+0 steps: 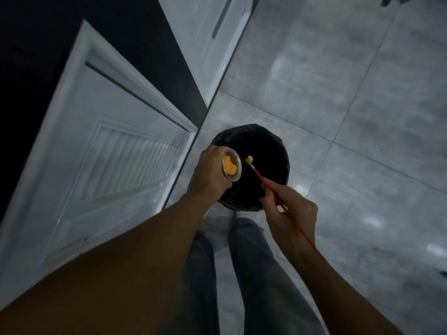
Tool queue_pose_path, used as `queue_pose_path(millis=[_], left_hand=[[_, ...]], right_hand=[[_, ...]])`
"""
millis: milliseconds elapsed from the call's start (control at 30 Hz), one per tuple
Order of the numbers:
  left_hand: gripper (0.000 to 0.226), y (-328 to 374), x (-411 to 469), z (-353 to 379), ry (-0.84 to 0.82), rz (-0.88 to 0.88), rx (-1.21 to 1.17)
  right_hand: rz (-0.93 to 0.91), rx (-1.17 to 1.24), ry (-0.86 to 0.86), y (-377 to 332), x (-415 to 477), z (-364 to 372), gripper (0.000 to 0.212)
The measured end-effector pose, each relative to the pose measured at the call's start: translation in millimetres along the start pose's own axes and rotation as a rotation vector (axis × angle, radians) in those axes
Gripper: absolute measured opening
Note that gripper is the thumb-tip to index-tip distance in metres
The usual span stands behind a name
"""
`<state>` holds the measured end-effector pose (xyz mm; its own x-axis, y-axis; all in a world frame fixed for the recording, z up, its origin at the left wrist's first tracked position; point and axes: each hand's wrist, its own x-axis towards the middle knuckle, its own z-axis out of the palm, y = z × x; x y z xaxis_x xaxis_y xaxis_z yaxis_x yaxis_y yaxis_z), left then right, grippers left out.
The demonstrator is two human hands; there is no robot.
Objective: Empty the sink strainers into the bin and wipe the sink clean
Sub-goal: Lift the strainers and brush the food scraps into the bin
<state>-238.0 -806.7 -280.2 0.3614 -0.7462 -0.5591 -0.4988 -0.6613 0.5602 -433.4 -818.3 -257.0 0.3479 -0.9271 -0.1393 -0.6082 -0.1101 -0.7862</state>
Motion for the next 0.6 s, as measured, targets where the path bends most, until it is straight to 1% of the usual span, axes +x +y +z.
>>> queue_pose_path(millis=[133,233,367,500,600], left_hand=[[0.067,0.6,1.1,1.9,-0.003,0.025,-0.009],[0.069,1.8,1.5,4.3,-0.011,0.031,-0.004],[0.068,0.3,0.3,2.7,-0.013,0.025,0.011],[0.059,-4.2,-1.0,1.3,0.010,0.042,0.004],[0.064,-5.2,-1.9,2.7,-0.009,0.028,0.033]], right_hand=[[-0.060,0.023,-0.092,-5.0,1.0,4.1,0.028],[-0.080,0.066,-0.156,-9.8,3.1,10.2,0.029],[-0.068,0.011,-0.145,0.5,6.7,7.2,0.034],[-0.027,-0.045,-0.102,15.2,4.5,-3.0,0.029],[-0.039,-0.014,-0.073,13.9,5.2,-5.4,0.027]])
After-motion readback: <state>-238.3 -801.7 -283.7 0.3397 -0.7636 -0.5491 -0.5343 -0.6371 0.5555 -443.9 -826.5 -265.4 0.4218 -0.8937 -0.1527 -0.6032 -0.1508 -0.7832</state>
